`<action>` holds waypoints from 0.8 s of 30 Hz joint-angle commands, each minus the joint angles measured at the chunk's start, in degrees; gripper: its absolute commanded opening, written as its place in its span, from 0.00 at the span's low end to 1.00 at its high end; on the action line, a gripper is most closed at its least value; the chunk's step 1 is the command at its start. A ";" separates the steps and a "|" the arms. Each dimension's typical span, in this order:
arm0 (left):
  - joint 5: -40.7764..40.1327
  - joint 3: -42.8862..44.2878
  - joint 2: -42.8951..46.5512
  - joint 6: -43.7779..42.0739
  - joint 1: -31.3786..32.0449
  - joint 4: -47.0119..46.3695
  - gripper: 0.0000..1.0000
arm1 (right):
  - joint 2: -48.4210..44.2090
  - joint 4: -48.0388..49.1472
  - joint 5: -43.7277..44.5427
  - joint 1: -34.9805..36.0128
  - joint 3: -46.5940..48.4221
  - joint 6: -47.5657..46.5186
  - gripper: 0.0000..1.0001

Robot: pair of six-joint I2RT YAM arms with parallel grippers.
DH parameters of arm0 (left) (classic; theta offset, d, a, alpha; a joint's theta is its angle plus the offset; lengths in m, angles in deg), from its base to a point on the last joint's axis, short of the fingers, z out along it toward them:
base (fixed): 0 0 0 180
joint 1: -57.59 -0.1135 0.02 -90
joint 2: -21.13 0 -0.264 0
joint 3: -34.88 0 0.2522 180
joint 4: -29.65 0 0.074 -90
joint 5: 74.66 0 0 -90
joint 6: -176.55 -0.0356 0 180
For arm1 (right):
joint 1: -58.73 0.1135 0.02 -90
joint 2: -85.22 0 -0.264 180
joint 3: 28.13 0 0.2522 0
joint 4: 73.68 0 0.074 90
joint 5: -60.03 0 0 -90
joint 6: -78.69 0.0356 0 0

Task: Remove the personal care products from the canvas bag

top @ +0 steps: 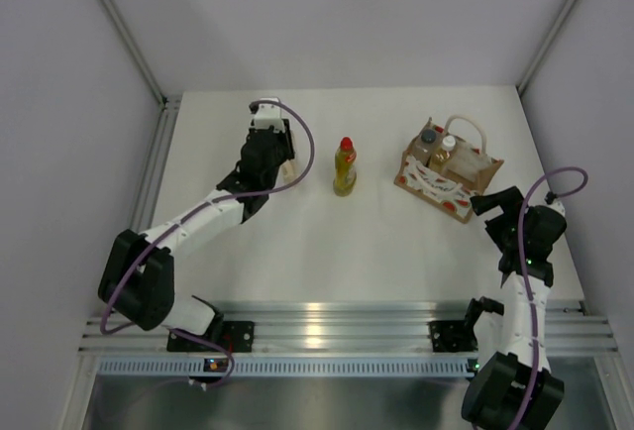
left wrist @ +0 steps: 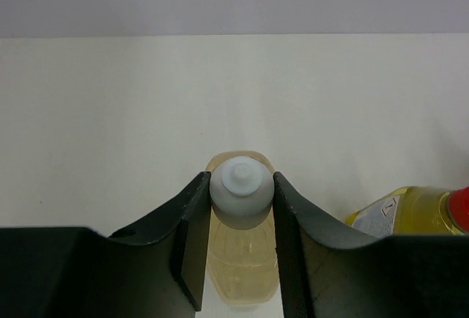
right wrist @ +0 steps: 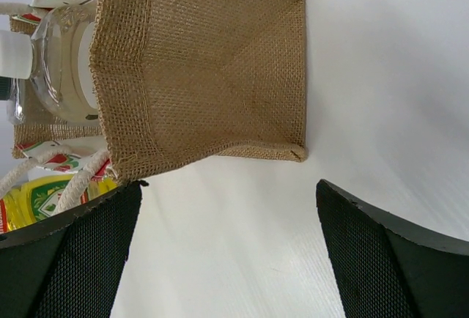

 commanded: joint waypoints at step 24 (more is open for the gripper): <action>-10.82 -5.38 -2.12 0.33 7.59 -20.04 0.64 | -1.62 0.38 -1.80 -1.16 2.34 0.60 1.00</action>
